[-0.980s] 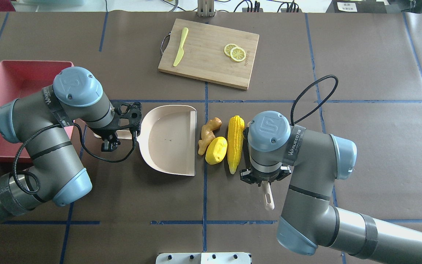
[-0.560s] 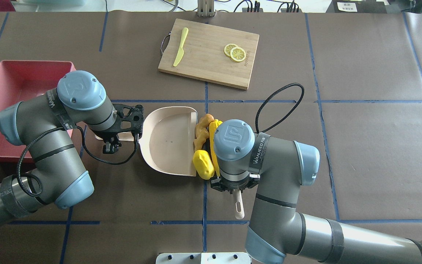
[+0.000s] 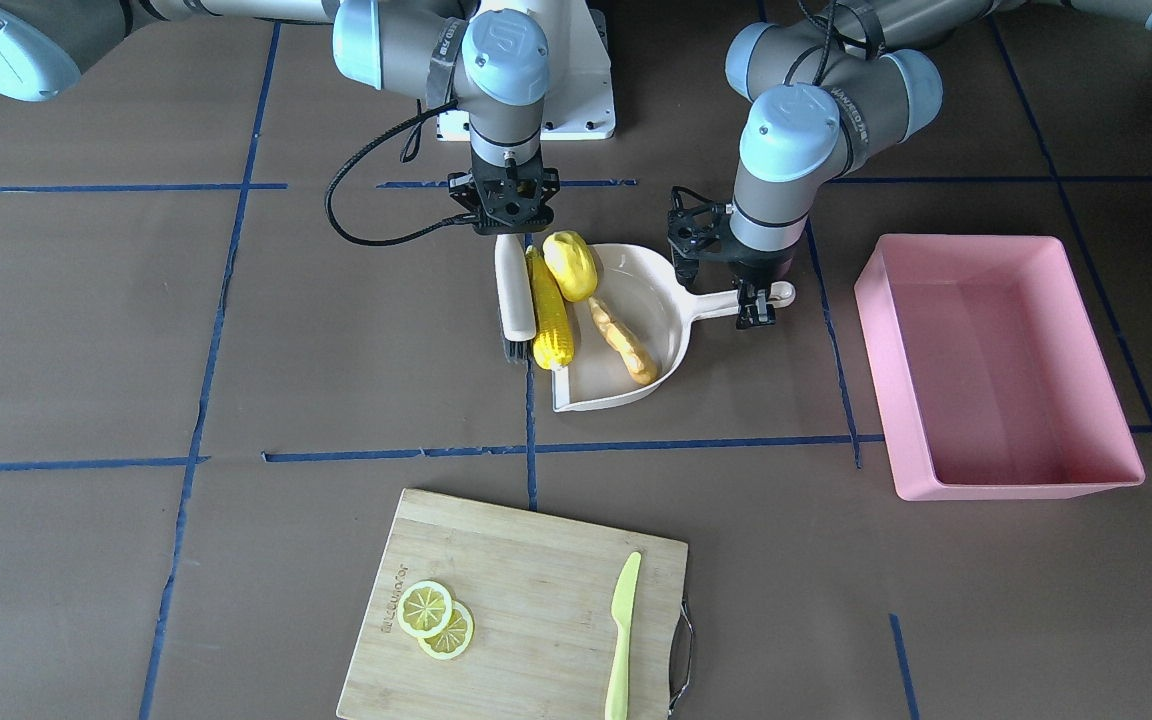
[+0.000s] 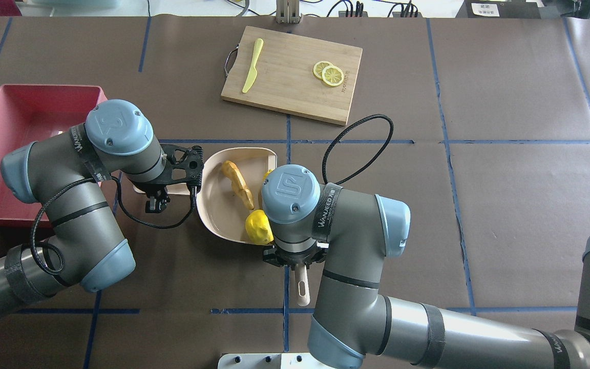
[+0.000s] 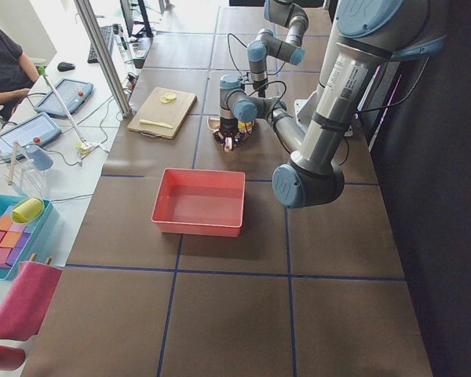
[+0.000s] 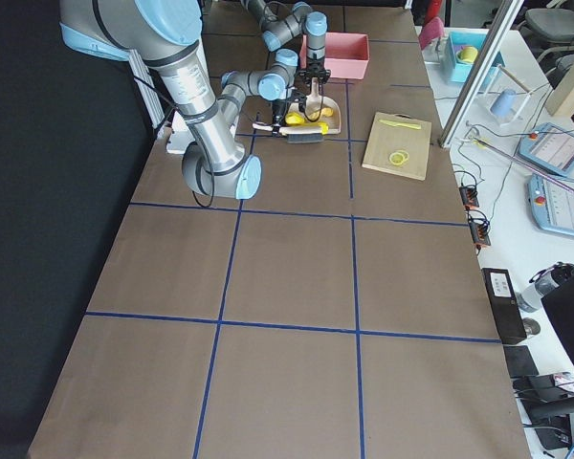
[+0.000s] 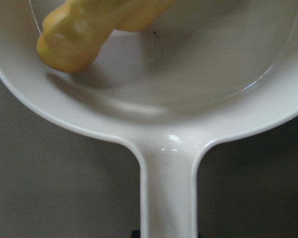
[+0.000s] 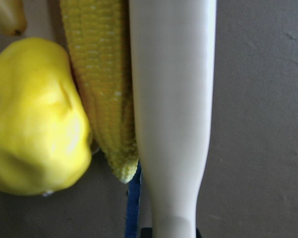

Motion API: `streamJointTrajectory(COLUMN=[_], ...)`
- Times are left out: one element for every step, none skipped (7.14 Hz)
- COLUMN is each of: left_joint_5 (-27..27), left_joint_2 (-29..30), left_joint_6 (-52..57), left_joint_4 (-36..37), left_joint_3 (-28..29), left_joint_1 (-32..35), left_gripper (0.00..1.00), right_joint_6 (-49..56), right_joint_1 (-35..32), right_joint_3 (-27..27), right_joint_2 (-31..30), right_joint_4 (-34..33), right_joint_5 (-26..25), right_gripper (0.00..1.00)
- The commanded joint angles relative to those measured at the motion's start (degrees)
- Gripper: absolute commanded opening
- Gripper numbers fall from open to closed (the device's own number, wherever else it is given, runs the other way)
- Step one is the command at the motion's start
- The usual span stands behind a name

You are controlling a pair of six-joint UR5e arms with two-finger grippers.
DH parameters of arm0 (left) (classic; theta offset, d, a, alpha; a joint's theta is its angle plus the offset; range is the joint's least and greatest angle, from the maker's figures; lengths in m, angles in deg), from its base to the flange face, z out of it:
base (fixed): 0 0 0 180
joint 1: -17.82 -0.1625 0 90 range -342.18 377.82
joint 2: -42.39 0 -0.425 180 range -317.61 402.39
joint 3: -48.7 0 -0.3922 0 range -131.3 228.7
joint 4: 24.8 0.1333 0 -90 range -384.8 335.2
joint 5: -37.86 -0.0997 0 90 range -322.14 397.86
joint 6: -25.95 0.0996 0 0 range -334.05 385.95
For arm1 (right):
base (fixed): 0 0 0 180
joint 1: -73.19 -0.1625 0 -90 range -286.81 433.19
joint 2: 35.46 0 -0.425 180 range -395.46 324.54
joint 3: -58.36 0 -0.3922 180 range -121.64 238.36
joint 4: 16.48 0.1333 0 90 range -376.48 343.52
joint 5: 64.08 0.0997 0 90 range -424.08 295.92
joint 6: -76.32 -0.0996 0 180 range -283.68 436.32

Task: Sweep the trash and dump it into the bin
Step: 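Sweep the corn, lemon and ginger into the dustpan with the right-held brush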

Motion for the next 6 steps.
streamJointTrajectory(left_joint_5=[-0.26, -0.26, -0.26, -0.26, -0.17, -0.17], left_joint_2=[0.66, 0.66, 0.66, 0.66, 0.66, 0.57], left_joint_6=[-0.03, -0.03, -0.03, -0.03, -0.03, -0.03], left_joint_4=[0.75, 0.75, 0.75, 0.75, 0.75, 0.75], left_joint_3=[-0.04, -0.04, -0.13, -0.13, -0.04, -0.13], left_joint_1=[-0.09, -0.09, -0.09, -0.09, -0.01, -0.01], left_gripper=[0.0, 0.0, 0.0, 0.0, 0.0, 0.0], right_joint_6=[-1.43, -1.61, -1.7, -1.7, -2.49, -2.58], right_joint_1=[0.48, 0.57, 0.66, 0.66, 0.66, 0.66], right_joint_3=[0.72, 1.68, 4.12, 5.89, 7.73, 8.36], right_joint_2=[2.06, 3.72, 5.74, 7.24, 8.38, 8.4], right_joint_4=[0.11, 0.11, 0.11, 0.2, 2.02, 3.61], right_joint_5=[0.07, 0.07, 0.07, 0.07, 0.07, 0.07], right_gripper=[0.0, 0.0, 0.0, 0.0, 0.0, 0.0])
